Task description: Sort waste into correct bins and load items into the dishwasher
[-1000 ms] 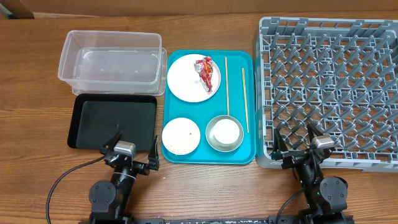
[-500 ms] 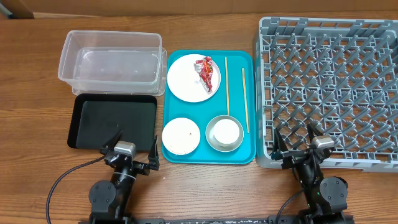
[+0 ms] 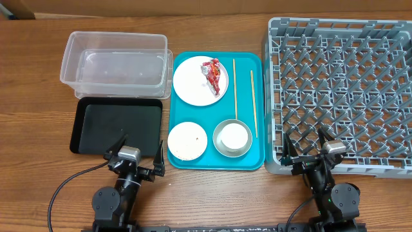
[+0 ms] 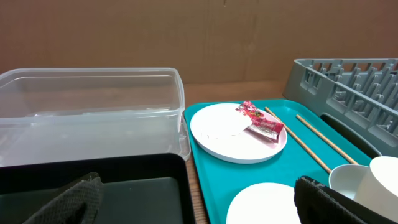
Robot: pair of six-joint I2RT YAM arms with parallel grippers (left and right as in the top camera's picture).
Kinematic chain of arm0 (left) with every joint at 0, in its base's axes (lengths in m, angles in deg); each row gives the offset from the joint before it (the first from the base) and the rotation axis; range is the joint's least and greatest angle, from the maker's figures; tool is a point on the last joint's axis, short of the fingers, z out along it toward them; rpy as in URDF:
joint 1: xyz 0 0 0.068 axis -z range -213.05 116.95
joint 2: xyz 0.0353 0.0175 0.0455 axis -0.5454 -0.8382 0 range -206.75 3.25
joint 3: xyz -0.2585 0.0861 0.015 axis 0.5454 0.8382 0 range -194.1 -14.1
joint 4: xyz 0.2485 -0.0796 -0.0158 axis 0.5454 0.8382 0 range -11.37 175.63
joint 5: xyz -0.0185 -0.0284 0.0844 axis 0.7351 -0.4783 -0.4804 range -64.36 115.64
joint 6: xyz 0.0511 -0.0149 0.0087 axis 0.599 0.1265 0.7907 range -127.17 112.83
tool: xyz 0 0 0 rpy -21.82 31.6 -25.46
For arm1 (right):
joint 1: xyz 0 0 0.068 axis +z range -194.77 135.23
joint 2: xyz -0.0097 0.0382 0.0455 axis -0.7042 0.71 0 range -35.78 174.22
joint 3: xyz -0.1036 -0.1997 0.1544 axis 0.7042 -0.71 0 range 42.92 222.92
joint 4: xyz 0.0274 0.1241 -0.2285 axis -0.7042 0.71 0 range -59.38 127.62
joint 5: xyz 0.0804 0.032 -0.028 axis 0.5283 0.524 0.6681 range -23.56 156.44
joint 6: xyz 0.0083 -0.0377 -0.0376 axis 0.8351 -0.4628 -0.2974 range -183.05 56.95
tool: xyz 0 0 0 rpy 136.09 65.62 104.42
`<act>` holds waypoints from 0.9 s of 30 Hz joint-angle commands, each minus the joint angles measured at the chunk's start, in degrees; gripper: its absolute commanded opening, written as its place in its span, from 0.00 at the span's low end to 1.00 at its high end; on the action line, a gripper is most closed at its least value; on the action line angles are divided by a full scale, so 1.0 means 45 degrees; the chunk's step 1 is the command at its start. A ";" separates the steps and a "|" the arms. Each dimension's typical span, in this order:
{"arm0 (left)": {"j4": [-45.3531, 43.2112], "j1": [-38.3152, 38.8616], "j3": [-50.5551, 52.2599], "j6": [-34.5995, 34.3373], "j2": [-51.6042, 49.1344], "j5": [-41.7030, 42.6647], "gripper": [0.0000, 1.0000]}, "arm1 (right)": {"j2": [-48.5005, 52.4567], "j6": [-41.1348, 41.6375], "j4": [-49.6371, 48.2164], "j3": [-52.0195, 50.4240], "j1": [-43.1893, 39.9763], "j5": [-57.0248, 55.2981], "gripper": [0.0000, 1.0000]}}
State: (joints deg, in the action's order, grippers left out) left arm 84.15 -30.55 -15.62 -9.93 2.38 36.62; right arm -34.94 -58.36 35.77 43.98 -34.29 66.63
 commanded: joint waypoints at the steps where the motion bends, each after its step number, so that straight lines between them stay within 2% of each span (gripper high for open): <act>1: -0.0044 -0.0053 0.0068 0.0194 0.0131 0.0141 1.00 | -0.0151 -0.0010 -0.0102 -0.0136 -0.0034 0.0087 1.00; 20: -0.0044 -0.0053 0.0068 0.0194 0.0131 0.0141 1.00 | -0.0151 0.0005 -0.0131 -0.0136 -0.0034 0.0189 1.00; 25: -0.0044 -0.0053 0.0068 0.0194 0.0131 0.0146 1.00 | -0.0151 0.0000 -0.0491 -0.0136 -0.0010 0.2905 1.00; 27: -0.0044 -0.0053 0.0068 0.0199 0.0131 0.0141 1.00 | -0.0151 0.0000 -0.0549 -0.0136 -0.0010 0.3181 1.00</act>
State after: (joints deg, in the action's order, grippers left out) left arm 84.15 -30.55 -15.62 -9.93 2.38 36.62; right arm -34.94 -58.34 33.91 43.98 -34.29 74.87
